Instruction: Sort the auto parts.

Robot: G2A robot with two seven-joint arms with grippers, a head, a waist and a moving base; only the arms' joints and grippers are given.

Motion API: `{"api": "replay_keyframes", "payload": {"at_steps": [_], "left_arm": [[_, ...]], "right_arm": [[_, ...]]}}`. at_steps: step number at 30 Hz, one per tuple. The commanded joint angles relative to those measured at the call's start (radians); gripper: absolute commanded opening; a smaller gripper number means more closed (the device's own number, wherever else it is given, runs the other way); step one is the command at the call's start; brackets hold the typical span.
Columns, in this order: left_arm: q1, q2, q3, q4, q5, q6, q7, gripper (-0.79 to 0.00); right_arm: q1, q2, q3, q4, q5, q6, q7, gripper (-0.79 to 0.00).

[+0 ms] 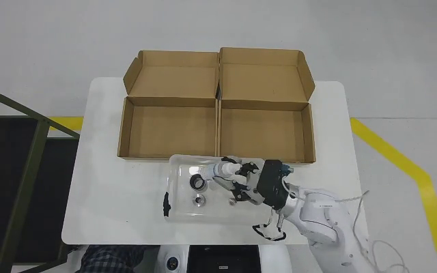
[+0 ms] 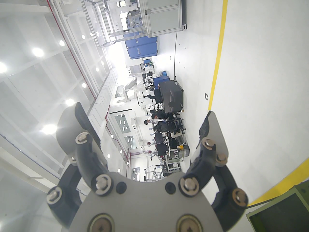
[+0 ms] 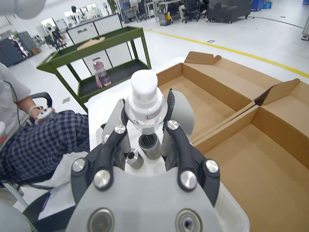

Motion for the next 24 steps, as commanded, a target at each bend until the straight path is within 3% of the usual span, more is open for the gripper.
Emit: {"api": "replay_keyframes", "payload": {"at_steps": [1, 18, 24], "left_arm": [[0.0, 0.0, 0.0, 0.0, 0.0, 0.0, 0.0, 0.0], [0.0, 0.0, 0.0, 0.0, 0.0, 0.0, 0.0, 0.0], [0.0, 0.0, 0.0, 0.0, 0.0, 0.0, 0.0, 0.0]], "right_arm": [[0.001, 0.0, 0.004, 0.002, 0.045, -0.008, -0.027, -0.785], [0.008, -0.001, 0.034, 0.035, 0.276, 0.016, -0.164, -0.785], [-0.016, 0.001, 0.068, -0.004, 0.286, 0.026, -0.203, -0.785]]}}
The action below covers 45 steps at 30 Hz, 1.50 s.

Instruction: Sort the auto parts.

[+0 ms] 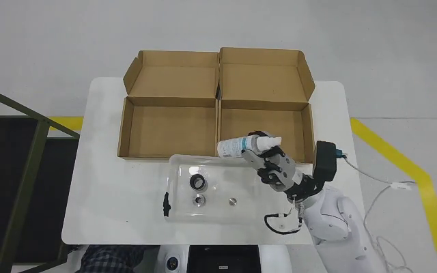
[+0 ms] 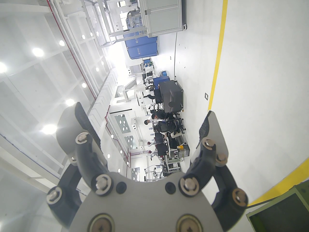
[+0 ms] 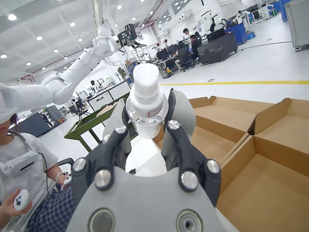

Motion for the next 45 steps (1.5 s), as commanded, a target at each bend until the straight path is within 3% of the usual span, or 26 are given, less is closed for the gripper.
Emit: {"api": "replay_keyframes", "payload": {"at_steps": [1, 14, 20, 27, 33, 45], "left_arm": [[0.0, 0.0, 0.0, 0.0, 0.0, 0.0, 0.0, 0.0], [0.0, 0.0, 0.0, 0.0, 0.0, 0.0, 0.0, 0.0], [0.0, 0.0, 0.0, 0.0, 0.0, 0.0, 0.0, 0.0], [0.0, 0.0, 0.0, 0.0, 0.0, 0.0, 0.0, 0.0], [0.0, 0.0, 0.0, 0.0, 0.0, 0.0, 0.0, 0.0], [0.0, 0.0, 0.0, 0.0, 0.0, 0.0, 0.0, 0.0]], "right_arm": [[-0.007, 0.001, 0.009, -0.01, -0.004, 0.004, -0.009, -0.785], [-0.019, 0.002, 0.033, -0.024, -0.034, 0.032, -0.03, -0.785], [0.015, -0.002, 0.005, 0.031, -0.133, 0.106, -0.018, -0.785], [0.076, -0.009, -0.032, 0.065, -0.38, 0.303, 0.044, -0.785], [0.137, -0.02, -0.096, 0.119, -0.498, 0.413, 0.071, -0.785], [0.26, -0.043, -0.187, 0.252, -0.55, 0.474, 0.155, -0.785]]}}
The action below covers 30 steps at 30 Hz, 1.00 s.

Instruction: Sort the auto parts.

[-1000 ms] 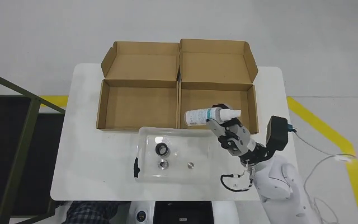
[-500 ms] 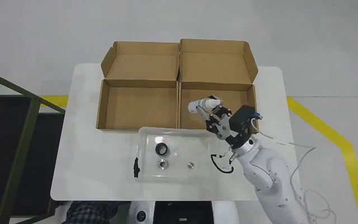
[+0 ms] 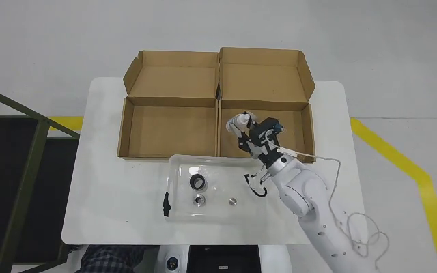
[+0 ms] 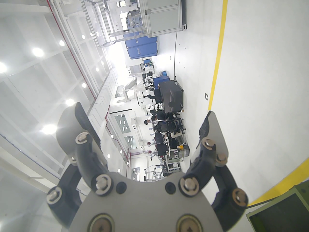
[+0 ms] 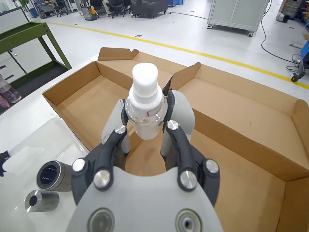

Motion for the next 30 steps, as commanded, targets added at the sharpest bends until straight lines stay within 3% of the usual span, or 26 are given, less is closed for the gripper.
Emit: {"api": "replay_keyframes", "payload": {"at_steps": [1, 26, 30], "left_arm": [[0.0, 0.0, 0.0, 0.0, 0.0, 0.0, 0.0, 0.0], [0.0, 0.0, 0.0, 0.0, 0.0, 0.0, 0.0, 0.0], [0.0, 0.0, 0.0, 0.0, 0.0, 0.0, 0.0, 0.0]], "right_arm": [[0.014, -0.003, -0.007, 0.02, 0.0, 0.003, 0.012, -0.785], [0.12, -0.033, -0.067, 0.19, -0.003, 0.048, 0.151, -0.785], [0.131, -0.037, -0.076, 0.21, -0.023, 0.052, 0.161, -0.668]]}}
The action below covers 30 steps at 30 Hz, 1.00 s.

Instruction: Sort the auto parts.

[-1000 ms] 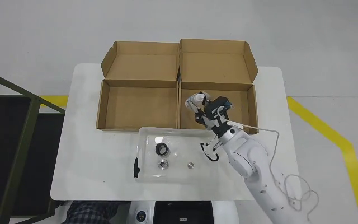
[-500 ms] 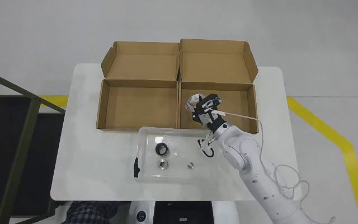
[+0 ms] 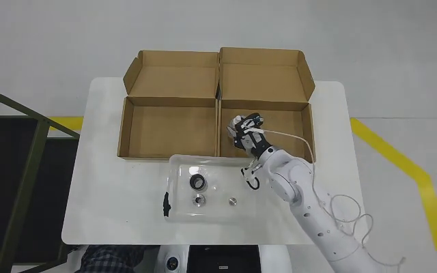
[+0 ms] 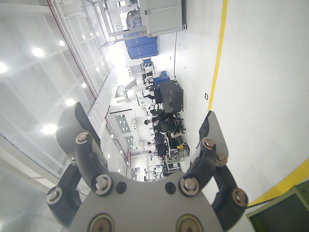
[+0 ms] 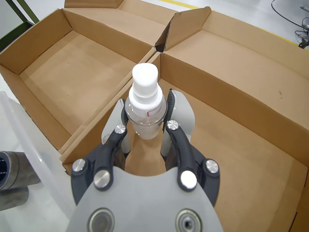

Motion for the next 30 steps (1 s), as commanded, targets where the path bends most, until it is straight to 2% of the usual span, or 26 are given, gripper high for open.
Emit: {"api": "replay_keyframes", "payload": {"at_steps": [1, 2, 4, 5, 6, 12, 18, 24, 26, 29, 30], "left_arm": [[0.0, 0.0, 0.0, 0.0, 0.0, 0.0, 0.0, 0.0], [0.0, 0.0, 0.0, 0.0, 0.0, 0.0, 0.0, 0.0], [0.0, 0.0, 0.0, 0.0, 0.0, 0.0, 0.0, 0.0], [0.0, 0.0, 0.0, 0.0, 0.0, 0.0, 0.0, 0.0], [0.0, 0.0, 0.0, 0.0, 0.0, 0.0, 0.0, 0.0], [0.0, 0.0, 0.0, 0.0, 0.0, 0.0, 0.0, 0.0], [0.0, 0.0, 0.0, 0.0, 0.0, 0.0, 0.0, 0.0], [0.0, 0.0, 0.0, 0.0, 0.0, 0.0, 0.0, 0.0], [0.0, 0.0, 0.0, 0.0, 0.0, 0.0, 0.0, 0.0], [0.0, 0.0, 0.0, 0.0, 0.0, 0.0, 0.0, 0.0], [0.0, 0.0, 0.0, 0.0, 0.0, 0.0, 0.0, 0.0]], "right_arm": [[0.003, -0.002, -0.003, 0.005, -0.006, 0.003, 0.002, -0.616], [0.004, -0.002, -0.004, 0.008, -0.006, 0.004, 0.002, -0.576], [0.003, -0.004, -0.005, 0.011, -0.004, 0.002, 0.004, -0.4], [0.003, -0.004, -0.006, 0.011, -0.004, 0.0, 0.006, -0.132], [0.001, -0.005, -0.006, 0.01, -0.004, -0.001, 0.007, 0.0], [-0.02, -0.003, 0.007, -0.025, -0.01, -0.008, 0.018, 0.0], [-0.072, 0.008, 0.049, -0.148, -0.037, -0.035, 0.03, 0.0], [-0.152, 0.03, 0.09, -0.339, -0.132, -0.123, 0.128, 0.0], [-0.183, 0.036, 0.099, -0.39, -0.134, -0.165, 0.152, 0.0], [-0.23, 0.043, 0.109, -0.437, -0.037, -0.268, 0.144, 0.0], [-0.24, 0.048, 0.118, -0.452, -0.056, -0.295, 0.16, 0.0]]}}
